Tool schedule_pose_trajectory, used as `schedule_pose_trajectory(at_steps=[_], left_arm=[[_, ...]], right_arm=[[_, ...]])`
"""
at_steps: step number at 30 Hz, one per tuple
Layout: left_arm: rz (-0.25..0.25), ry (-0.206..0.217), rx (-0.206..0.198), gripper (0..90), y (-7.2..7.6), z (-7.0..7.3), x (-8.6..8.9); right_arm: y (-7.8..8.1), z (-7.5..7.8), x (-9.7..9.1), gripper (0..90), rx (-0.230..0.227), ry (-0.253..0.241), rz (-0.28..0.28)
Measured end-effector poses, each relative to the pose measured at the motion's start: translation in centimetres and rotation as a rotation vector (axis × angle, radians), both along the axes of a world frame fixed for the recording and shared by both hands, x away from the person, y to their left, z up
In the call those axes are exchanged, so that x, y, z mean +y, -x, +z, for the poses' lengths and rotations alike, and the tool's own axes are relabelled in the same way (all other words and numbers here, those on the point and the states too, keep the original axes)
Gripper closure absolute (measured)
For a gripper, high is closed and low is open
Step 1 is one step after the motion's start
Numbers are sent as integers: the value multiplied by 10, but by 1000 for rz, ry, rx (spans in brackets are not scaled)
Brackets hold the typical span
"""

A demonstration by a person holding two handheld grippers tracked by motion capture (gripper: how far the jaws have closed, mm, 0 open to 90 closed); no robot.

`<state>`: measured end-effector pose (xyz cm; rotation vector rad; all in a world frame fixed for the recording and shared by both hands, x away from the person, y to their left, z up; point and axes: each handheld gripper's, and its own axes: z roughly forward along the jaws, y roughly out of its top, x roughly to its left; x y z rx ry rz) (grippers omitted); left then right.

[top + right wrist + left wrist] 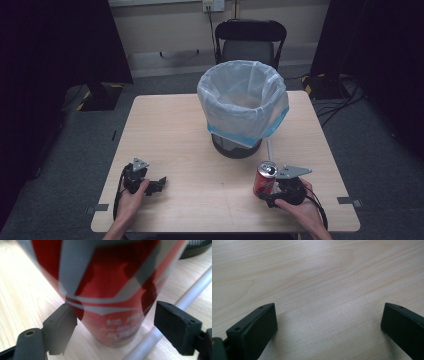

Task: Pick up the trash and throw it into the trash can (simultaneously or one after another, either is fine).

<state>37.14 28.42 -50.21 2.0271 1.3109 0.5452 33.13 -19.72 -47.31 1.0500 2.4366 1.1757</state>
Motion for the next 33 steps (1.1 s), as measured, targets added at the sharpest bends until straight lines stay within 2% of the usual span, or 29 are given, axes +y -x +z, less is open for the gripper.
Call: schedule_pose_trajectory(at_steps=[7,9,10,11,25,33], left_arm=[[-1,0,0,1,0,0,0],[0,0,0,1,0,0,0],[-1,0,0,1,0,0,0],[-1,0,0,1,0,0,0],[-1,-2,0,0,0,0,0],[-1,-2,0,0,0,0,0]], right_arm=[[1,-2,6,233,-33,31,-2],[1,-3,7,289,-41,32,0],[1,-2,7,289,-44,33,0],[1,-2,7,336,-46,31,3],[0,3,4,342,-38,-2,-5],[1,11,2,342,-40,-44,-13]])
